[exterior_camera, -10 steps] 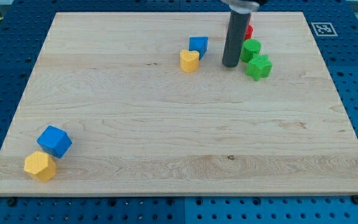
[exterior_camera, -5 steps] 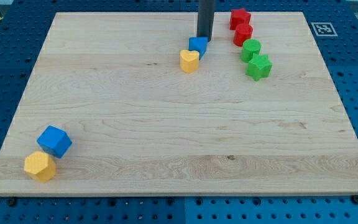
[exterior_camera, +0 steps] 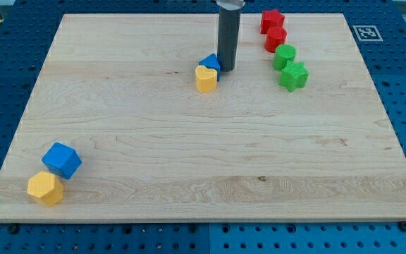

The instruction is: Separate the yellow heart and blue triangle

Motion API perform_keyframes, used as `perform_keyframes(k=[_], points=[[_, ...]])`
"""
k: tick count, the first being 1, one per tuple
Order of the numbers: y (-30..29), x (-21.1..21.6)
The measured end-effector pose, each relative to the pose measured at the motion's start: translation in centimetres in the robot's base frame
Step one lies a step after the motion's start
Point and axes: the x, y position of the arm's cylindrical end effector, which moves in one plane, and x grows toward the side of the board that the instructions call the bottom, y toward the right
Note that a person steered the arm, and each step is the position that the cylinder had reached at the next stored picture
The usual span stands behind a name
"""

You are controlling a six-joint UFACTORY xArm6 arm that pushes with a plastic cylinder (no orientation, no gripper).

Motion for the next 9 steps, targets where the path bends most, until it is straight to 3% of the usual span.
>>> perform_keyframes(k=[1,3,4,8,9], points=[[0.0,0.1],[-1.0,6.5],[-1.4,7.7],[-1.2,4.7],[-4.4,4.7]])
